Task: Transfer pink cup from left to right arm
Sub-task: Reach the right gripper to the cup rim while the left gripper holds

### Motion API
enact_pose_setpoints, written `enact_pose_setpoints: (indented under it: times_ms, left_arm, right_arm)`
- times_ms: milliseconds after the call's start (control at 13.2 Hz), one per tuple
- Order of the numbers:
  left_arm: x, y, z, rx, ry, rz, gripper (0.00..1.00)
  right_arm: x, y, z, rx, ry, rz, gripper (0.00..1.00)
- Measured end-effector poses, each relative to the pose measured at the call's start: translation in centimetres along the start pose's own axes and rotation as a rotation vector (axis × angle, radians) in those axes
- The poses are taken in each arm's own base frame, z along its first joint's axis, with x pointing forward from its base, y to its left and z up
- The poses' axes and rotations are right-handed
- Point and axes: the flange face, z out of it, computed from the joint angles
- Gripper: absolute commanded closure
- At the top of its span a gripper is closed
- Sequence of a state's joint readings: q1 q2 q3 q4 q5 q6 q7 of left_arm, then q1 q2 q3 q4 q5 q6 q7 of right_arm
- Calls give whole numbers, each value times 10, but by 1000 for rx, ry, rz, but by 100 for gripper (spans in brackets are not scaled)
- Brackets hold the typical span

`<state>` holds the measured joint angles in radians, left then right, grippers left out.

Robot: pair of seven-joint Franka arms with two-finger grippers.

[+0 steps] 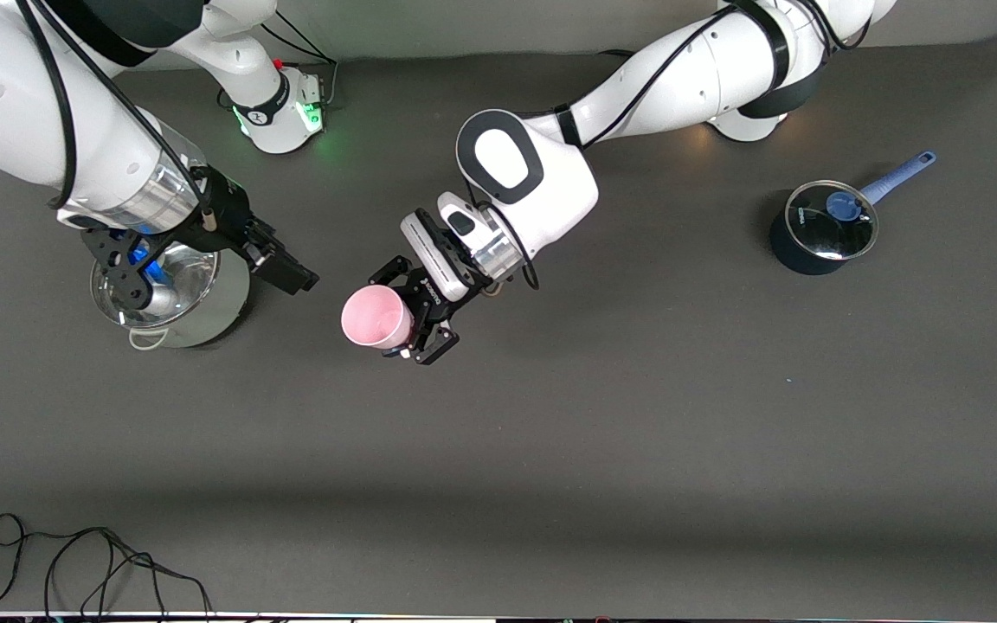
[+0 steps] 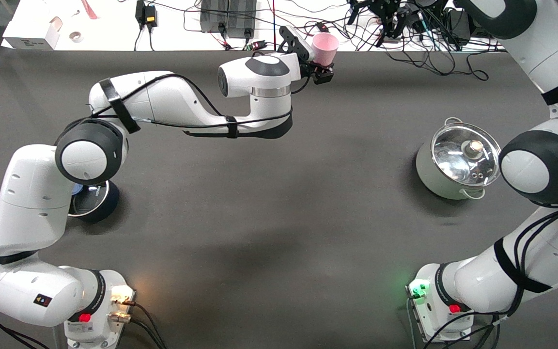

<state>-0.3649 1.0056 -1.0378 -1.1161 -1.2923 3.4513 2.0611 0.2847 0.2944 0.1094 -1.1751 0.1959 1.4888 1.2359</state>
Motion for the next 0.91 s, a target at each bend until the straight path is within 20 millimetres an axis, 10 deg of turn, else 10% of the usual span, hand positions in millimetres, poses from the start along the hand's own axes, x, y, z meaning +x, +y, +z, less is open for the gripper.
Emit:
enact_pose_setpoints:
  times_ms: [455, 910]
  left_arm:
    - [0, 0, 0, 0, 0, 0, 100]
    - [4, 3, 1, 4, 7, 5, 100]
  right_arm:
    - [-29, -17, -2, 59, 7, 15, 0]
    - [-13, -31, 31, 44, -3, 32, 1]
